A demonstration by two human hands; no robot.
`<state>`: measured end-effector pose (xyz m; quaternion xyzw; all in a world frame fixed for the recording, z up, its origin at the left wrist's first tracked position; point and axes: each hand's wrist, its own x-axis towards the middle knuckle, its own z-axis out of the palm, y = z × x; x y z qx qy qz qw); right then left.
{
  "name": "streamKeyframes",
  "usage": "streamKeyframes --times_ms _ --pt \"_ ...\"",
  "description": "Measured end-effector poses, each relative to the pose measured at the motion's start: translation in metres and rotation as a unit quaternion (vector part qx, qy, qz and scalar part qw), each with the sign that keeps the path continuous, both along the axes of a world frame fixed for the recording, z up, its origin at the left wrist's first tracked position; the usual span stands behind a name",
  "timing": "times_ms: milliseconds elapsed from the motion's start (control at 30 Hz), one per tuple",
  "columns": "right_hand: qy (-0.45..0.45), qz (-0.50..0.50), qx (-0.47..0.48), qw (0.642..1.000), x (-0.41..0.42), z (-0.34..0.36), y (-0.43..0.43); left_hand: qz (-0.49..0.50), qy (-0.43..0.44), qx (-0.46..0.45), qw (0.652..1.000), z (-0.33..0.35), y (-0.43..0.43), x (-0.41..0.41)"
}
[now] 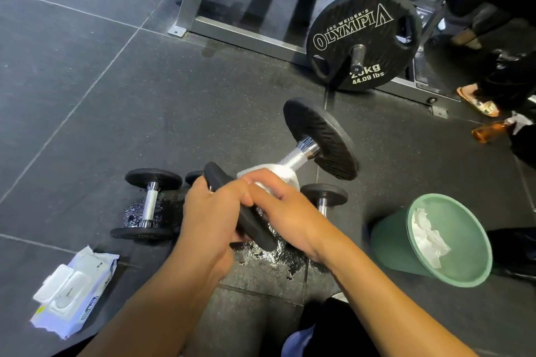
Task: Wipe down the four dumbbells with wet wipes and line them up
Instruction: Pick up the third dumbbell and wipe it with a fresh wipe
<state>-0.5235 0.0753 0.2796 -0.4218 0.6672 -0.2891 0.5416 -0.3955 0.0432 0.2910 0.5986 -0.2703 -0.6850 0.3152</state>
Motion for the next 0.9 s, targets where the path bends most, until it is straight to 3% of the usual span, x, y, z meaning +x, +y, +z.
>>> streamKeyframes --times_ms 133,267,533,700,900 --pt "0.028 0.045 0.024 0.998 -0.008 0.001 -0.007 0.005 0.004 0.044 0.999 -0.007 -0.002 0.004" --pt "0.145 0.106 0.023 0.983 -0.027 0.006 0.000 0.018 0.038 0.100 0.994 -0.019 -0.003 0.002" --pt "0.345 0.131 0.063 0.927 -0.053 0.018 0.002 0.074 0.124 0.223 0.964 -0.057 0.015 -0.007" --pt "0.415 0.178 0.044 0.891 -0.060 0.012 0.005 0.121 0.167 0.307 0.929 -0.103 0.032 -0.019" --pt "0.406 0.179 0.068 0.894 -0.071 0.016 0.009 0.185 0.177 0.326 0.910 -0.173 0.034 -0.060"
